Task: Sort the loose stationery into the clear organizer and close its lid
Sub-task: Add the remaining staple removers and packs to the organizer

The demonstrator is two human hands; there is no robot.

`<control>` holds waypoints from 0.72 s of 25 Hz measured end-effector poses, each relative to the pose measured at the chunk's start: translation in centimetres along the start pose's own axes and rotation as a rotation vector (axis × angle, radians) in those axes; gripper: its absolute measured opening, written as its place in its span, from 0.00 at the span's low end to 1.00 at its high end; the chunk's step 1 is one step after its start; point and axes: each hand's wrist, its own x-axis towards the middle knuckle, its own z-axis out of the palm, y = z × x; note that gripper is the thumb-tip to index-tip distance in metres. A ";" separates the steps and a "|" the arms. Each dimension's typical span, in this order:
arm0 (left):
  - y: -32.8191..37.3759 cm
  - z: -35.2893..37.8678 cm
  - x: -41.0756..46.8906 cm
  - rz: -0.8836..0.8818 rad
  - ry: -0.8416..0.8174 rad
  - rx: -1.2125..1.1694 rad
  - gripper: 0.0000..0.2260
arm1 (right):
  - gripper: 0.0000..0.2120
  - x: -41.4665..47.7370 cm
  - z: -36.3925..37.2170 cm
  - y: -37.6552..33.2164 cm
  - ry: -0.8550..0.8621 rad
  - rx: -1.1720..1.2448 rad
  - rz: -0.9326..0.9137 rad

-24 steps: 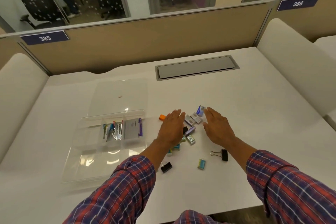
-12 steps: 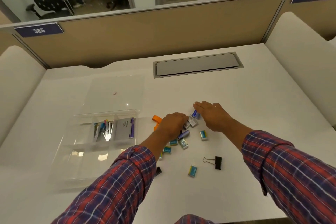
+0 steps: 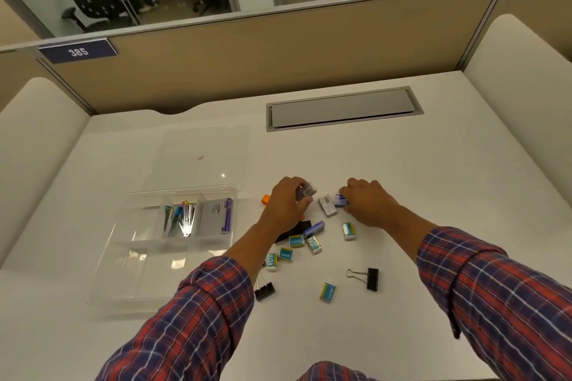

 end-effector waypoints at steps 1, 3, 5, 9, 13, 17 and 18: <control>0.2 -0.1 -0.3 -0.045 0.043 -0.091 0.13 | 0.14 -0.1 0.1 0.0 -0.008 0.071 0.039; 0.8 -0.4 -0.8 -0.143 0.077 -0.362 0.15 | 0.13 -0.5 0.1 -0.1 0.010 0.359 0.167; 1.1 -0.6 -1.4 -0.226 0.081 -0.621 0.20 | 0.11 -0.8 -0.3 -0.4 0.085 0.763 0.340; 0.9 -0.5 -2.4 -0.289 0.067 -0.707 0.12 | 0.08 -1.8 -2.2 -1.8 0.119 1.587 0.623; 0.9 0.6 -3.6 -0.175 -0.009 -0.377 0.02 | 0.10 -3.2 -3.1 -3.0 0.127 2.004 0.677; 1.7 2.0 -4.6 -0.103 -0.190 0.098 0.17 | 0.14 -4.1 -3.4 -3.7 0.074 2.153 0.555; 1.9 2.3 -4.7 -0.107 -0.180 0.176 0.17 | 0.12 -4.1 -3.5 -3.7 0.071 2.087 0.531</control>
